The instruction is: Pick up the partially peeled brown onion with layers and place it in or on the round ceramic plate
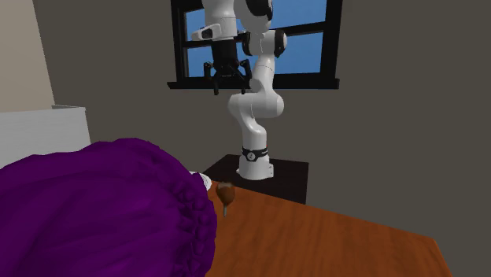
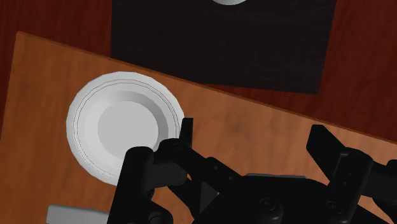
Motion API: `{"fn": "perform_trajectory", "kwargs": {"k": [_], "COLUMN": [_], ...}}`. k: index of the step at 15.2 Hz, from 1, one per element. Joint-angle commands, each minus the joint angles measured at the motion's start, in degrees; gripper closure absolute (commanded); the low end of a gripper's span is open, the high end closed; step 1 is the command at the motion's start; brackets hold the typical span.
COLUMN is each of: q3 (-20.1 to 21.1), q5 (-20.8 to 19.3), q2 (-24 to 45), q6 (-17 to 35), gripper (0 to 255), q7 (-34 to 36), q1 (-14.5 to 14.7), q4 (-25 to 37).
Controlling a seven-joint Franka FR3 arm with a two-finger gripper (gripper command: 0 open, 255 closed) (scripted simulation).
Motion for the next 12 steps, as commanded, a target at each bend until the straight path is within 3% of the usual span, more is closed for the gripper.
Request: {"fn": "perform_trajectory", "kwargs": {"k": [1,12], "q3": [0.0,2.6], "q5": [0.0,3.0], "q2": [0.0,11.7], "q6": [0.0,28.2], "gripper": [0,0], "q7": [0.0,4.1], "q1": [0.0,1.3], "q4": [0.0,-9.0]}}
